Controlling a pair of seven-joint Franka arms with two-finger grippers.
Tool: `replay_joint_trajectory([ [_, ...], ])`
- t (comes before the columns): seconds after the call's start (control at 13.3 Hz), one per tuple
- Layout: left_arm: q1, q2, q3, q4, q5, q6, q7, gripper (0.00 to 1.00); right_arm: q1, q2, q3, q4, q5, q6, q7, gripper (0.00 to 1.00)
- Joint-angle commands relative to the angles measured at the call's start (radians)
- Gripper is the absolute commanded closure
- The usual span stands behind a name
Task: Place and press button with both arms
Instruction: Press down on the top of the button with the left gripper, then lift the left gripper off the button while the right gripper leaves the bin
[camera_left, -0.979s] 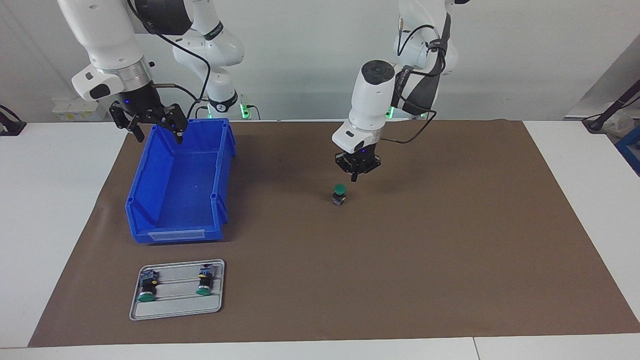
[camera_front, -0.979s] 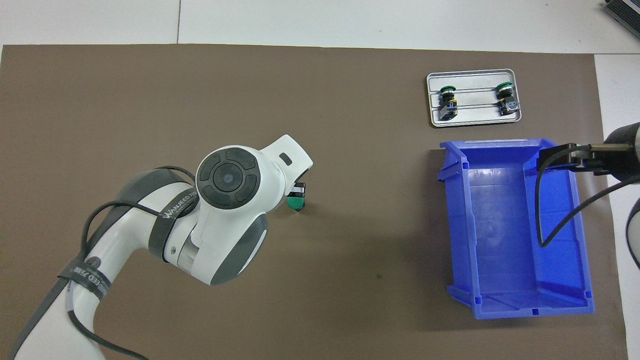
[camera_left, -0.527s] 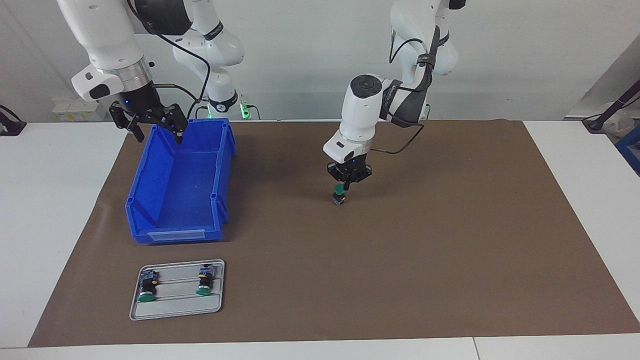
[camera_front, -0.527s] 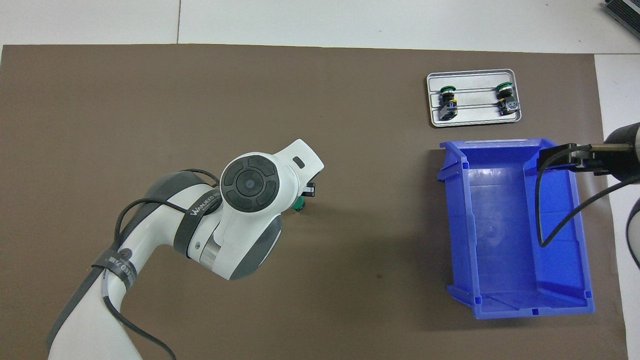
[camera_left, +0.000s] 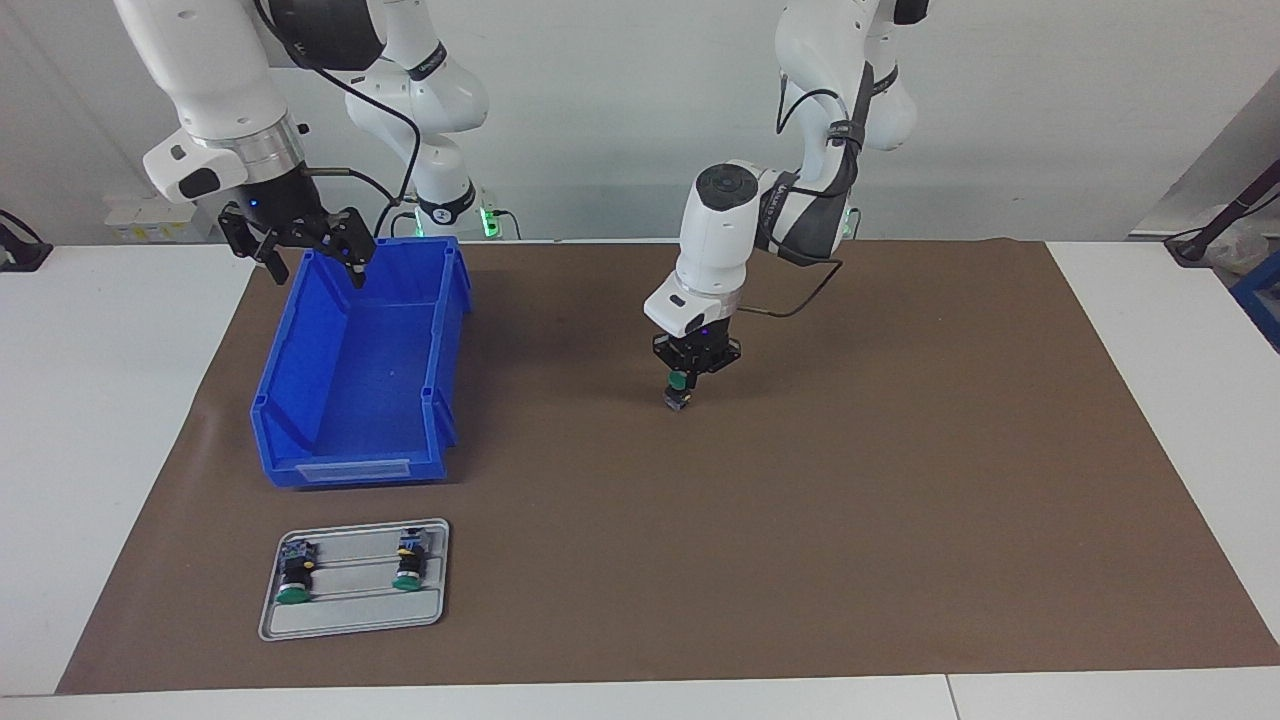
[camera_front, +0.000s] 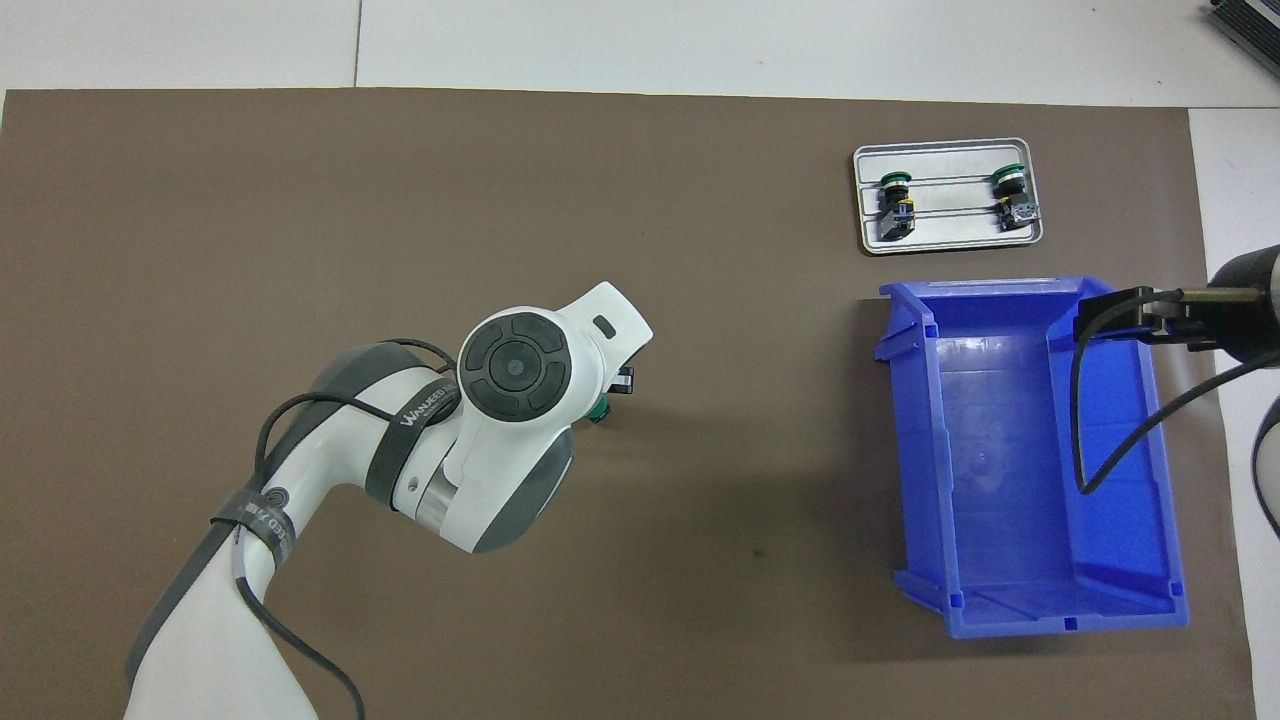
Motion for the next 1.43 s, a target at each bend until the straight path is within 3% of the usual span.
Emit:
replay_joint_trajectory([
  [0.0,-0.032,0.033,0.016,-0.015,-0.009,0.049,-0.010,1.00,-0.009,-0.028,0.005,-0.032,-0.008,0.017,0.013,0.00],
  [0.38,-0.030,0.028,0.018,-0.097,-0.009,0.126,0.004,1.00,-0.009,-0.028,0.005,-0.032,-0.008,0.018,0.014,0.00],
  [0.6,-0.026,0.030,0.018,-0.063,-0.009,0.094,0.006,1.00,-0.009,-0.026,0.006,-0.031,-0.008,0.018,0.014,0.00],
  [0.98,0.025,0.002,0.022,0.244,-0.010,-0.320,0.012,1.00,-0.009,-0.026,0.005,-0.026,-0.008,0.006,0.008,0.00],
  [1.13,0.089,-0.022,0.022,0.342,-0.018,-0.458,0.027,1.00,-0.008,-0.026,0.005,-0.026,-0.008,0.008,0.013,0.00],
  [1.21,0.130,-0.033,0.024,0.385,-0.033,-0.515,0.041,0.65,-0.008,-0.026,0.005,-0.026,-0.008,0.011,0.019,0.00],
  [1.36,0.204,-0.082,0.037,0.421,-0.036,-0.602,0.160,0.31,0.003,-0.026,0.005,-0.029,-0.008,0.014,0.042,0.01],
])
